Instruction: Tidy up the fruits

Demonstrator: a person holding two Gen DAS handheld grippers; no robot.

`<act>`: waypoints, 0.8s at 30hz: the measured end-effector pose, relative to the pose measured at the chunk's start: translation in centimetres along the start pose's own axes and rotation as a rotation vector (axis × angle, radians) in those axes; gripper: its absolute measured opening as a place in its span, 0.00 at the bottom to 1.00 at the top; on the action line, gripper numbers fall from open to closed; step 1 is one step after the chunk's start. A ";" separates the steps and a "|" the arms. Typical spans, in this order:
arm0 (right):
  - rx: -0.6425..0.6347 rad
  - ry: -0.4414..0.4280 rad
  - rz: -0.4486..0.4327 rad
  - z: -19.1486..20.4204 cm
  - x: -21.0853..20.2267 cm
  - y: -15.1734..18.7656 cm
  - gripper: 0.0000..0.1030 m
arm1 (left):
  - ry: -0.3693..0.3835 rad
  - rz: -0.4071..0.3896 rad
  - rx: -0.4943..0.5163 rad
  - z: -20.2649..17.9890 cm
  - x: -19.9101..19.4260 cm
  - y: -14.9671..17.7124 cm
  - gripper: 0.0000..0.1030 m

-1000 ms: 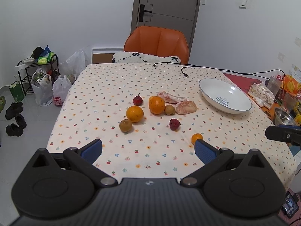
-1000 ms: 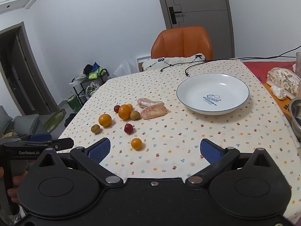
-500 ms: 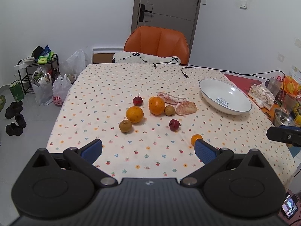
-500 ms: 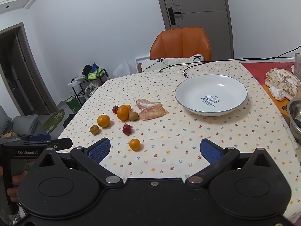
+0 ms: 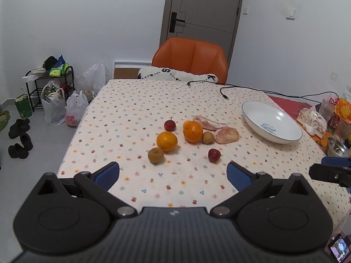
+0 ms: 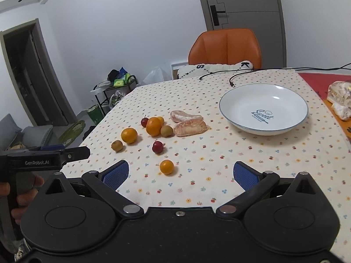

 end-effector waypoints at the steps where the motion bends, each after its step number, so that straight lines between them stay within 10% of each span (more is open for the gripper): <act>1: 0.004 -0.001 -0.001 -0.1 0.3 0.0 1.00 | 0.005 -0.002 -0.007 0.1 0.2 0.0 1.00; 13: -0.006 -0.052 0.013 0.2 3.8 0.1 0.85 | 0.039 -0.032 -0.080 1.4 2.5 -0.1 0.96; 24: -0.028 -0.083 0.075 0.9 7.8 0.4 0.59 | 0.020 0.004 -0.116 2.6 5.5 0.1 0.68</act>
Point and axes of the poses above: each gripper's, at about its wrist camera, not at the fingertips, and x roughly the way its jaws point, z to its left, y to its underside, the point moved 2 cm from there along x, roughly the way its jaws point, and after that the axes turned 8 degrees about -x, right-handed, at the moved point
